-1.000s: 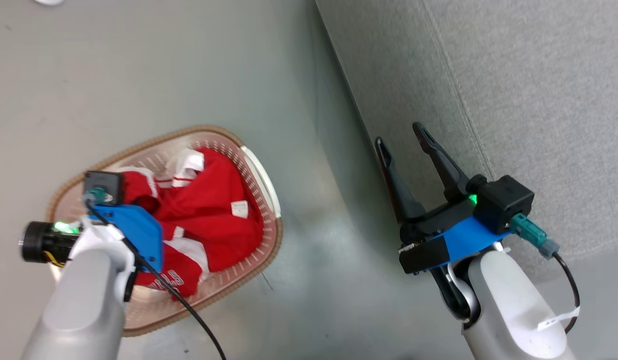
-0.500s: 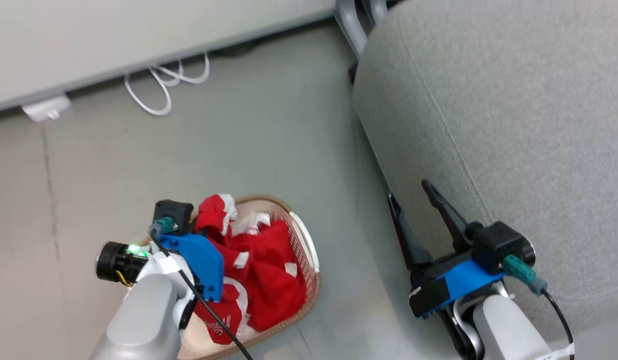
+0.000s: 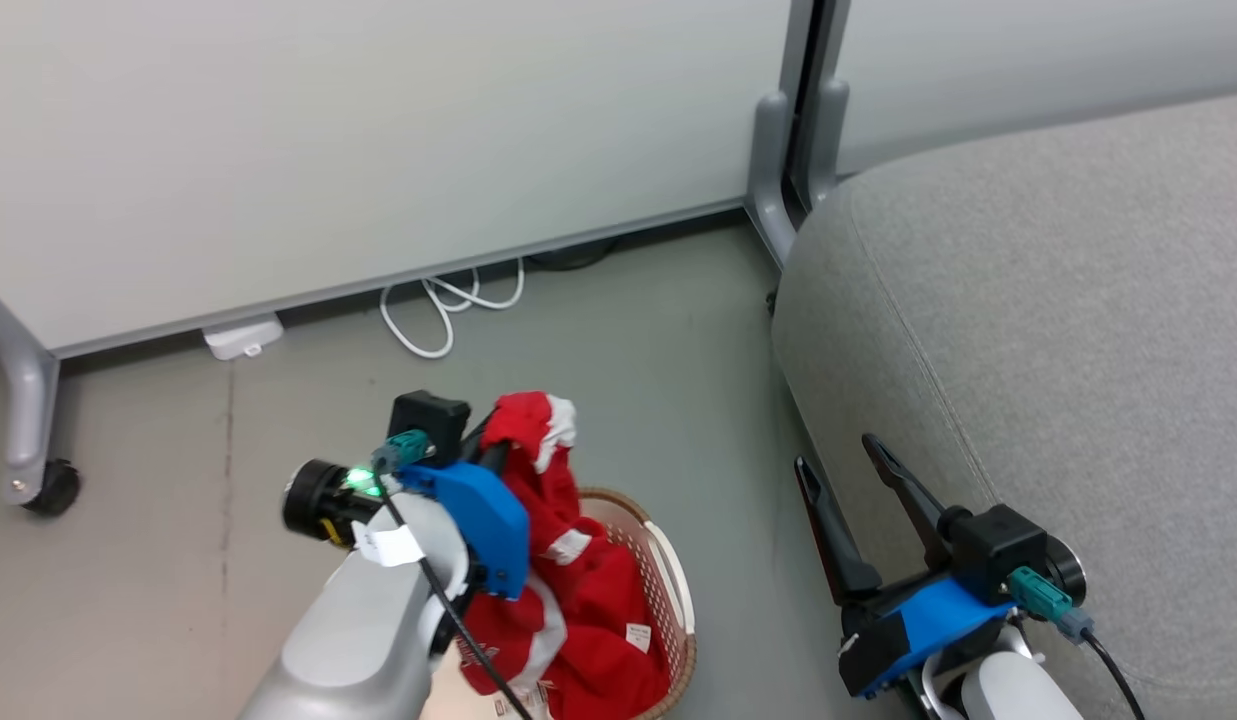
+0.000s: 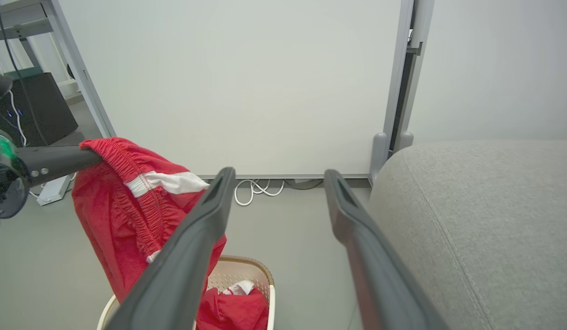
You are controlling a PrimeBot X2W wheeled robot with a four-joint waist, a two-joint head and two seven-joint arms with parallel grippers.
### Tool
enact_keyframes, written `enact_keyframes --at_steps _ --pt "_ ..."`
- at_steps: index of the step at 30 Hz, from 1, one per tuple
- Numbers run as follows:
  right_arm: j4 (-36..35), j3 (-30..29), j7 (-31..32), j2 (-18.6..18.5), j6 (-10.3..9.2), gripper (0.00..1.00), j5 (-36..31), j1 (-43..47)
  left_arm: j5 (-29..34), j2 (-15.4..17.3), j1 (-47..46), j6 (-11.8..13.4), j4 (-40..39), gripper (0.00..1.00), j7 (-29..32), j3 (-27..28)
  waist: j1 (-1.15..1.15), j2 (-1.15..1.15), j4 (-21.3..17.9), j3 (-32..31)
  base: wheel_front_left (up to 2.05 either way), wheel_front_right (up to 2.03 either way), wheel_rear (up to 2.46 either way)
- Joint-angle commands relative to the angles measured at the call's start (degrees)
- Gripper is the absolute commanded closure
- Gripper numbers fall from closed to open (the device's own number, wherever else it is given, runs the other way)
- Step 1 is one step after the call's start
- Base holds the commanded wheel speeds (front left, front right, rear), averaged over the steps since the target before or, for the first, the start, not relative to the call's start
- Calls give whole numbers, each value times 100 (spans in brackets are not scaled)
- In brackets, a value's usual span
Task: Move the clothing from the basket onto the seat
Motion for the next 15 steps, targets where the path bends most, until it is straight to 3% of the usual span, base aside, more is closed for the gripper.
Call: enact_keyframes --at_steps 1,15 --pt "-11 -38 38 -15 1 0 -36 118 -92 -32 -110 -8 -82 100 -7 -93 2 -1 129 -162 0 0 0" --pt "-306 -50 349 -14 1 0 -117 418 -1108 -138 -579 -9 -855 100 65 -897 2 -1 294 -505 0 0 0"
